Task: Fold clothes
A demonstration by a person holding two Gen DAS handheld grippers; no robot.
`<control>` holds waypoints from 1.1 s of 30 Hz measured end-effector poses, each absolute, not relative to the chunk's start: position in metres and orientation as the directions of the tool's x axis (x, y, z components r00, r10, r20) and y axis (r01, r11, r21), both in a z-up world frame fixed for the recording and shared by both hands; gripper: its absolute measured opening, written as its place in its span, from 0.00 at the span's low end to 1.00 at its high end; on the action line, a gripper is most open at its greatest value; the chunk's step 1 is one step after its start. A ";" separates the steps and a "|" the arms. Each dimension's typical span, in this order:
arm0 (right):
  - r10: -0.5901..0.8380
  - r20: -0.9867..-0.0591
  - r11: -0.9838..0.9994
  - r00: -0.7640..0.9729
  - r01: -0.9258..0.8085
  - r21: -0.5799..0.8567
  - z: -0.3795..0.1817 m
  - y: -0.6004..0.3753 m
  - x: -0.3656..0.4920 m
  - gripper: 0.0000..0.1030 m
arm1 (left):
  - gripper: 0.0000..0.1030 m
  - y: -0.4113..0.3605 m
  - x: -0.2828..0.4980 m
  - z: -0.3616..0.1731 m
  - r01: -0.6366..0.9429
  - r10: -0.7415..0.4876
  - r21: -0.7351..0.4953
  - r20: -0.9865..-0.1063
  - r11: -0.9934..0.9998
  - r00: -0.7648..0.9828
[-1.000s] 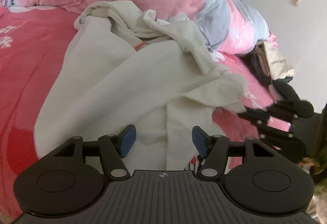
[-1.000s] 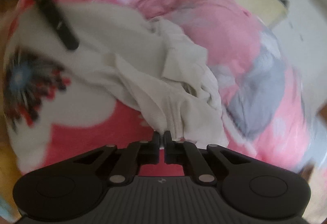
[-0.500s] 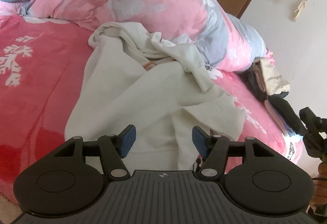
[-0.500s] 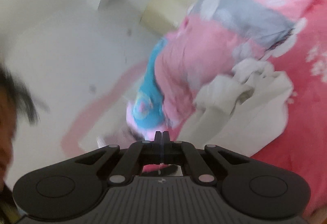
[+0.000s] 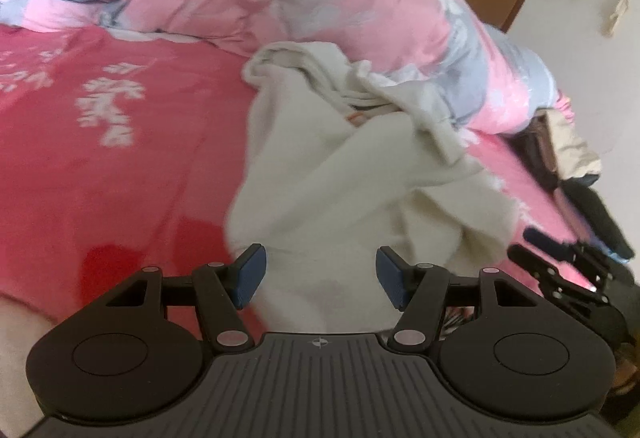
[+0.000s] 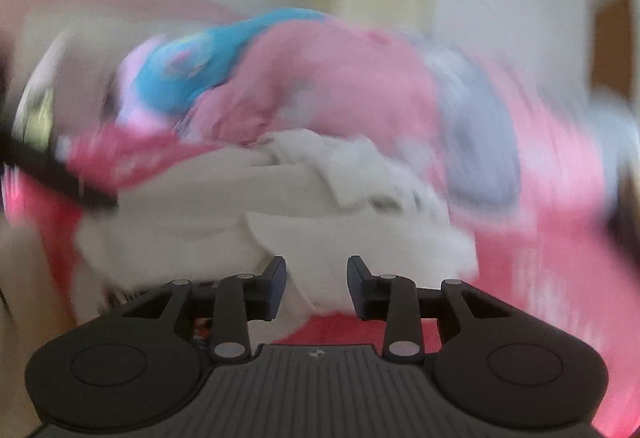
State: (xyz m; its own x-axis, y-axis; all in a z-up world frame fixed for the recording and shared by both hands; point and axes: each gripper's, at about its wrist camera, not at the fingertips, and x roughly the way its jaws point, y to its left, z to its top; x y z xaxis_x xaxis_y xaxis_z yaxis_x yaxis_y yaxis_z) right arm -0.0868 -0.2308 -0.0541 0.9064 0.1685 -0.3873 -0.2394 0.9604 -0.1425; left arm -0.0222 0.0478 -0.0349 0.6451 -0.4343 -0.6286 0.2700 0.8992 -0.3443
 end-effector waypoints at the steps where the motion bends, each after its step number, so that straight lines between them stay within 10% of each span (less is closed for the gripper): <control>1: 0.174 -0.388 0.948 0.905 -0.261 -0.183 -0.058 -0.225 -0.084 0.35 | 0.59 0.052 -0.024 -0.034 0.262 -0.420 -0.332 -0.635 0.906 0.648; 8: 0.193 -0.465 0.936 0.864 -0.304 -0.176 -0.072 -0.224 -0.073 0.06 | 0.59 0.076 -0.033 -0.044 0.186 -0.357 -0.316 -0.668 0.930 0.653; 13: 0.303 -0.398 0.940 0.866 -0.203 0.275 -0.050 -0.279 -0.074 0.02 | 0.59 0.084 -0.027 -0.048 0.145 -0.351 -0.344 -0.671 0.928 0.654; 19: 0.348 -0.048 0.475 0.936 -0.132 0.870 -0.053 -0.390 -0.098 0.01 | 0.59 0.086 -0.024 -0.046 0.156 -0.356 -0.345 -0.652 0.925 0.669; 33: 0.093 -0.158 0.245 0.983 0.131 0.961 -0.115 -0.454 -0.162 0.00 | 0.59 0.071 -0.014 -0.051 0.203 -0.434 -0.403 -0.642 0.892 0.632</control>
State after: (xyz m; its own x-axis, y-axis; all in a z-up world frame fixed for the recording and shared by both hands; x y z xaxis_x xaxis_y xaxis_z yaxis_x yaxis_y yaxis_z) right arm -0.1624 -0.4540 -0.1155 0.9831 0.0934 -0.1577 0.1308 0.2453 0.9606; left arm -0.0135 0.0715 -0.0514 0.6319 -0.4335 -0.6425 0.2025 0.8925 -0.4030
